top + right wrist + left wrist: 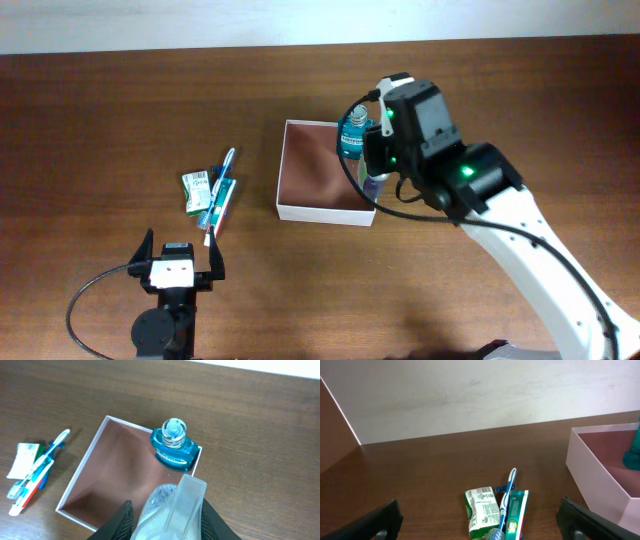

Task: Pack container
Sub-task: 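Lift the soap bottle and lower it into the box beside the Listerine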

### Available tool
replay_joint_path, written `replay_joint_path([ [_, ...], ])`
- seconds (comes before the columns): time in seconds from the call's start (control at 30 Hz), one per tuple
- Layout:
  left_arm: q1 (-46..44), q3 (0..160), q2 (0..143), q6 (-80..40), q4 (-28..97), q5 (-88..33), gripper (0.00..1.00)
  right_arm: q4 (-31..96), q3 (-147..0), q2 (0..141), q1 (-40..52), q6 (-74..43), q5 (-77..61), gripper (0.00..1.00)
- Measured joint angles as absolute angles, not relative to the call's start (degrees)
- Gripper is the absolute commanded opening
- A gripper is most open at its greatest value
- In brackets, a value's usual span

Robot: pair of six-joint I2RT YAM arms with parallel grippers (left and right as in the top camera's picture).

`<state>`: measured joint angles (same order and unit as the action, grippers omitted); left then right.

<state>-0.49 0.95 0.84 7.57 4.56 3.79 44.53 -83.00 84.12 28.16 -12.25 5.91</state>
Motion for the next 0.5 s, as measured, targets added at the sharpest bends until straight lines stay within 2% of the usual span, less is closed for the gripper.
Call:
replay_joint_path([
  [0.5, -0.49, 0.95, 0.84, 7.57, 4.56, 3.79, 0.99, 40.40, -83.00, 93.38, 28.16, -15.07, 5.37, 0.32],
])
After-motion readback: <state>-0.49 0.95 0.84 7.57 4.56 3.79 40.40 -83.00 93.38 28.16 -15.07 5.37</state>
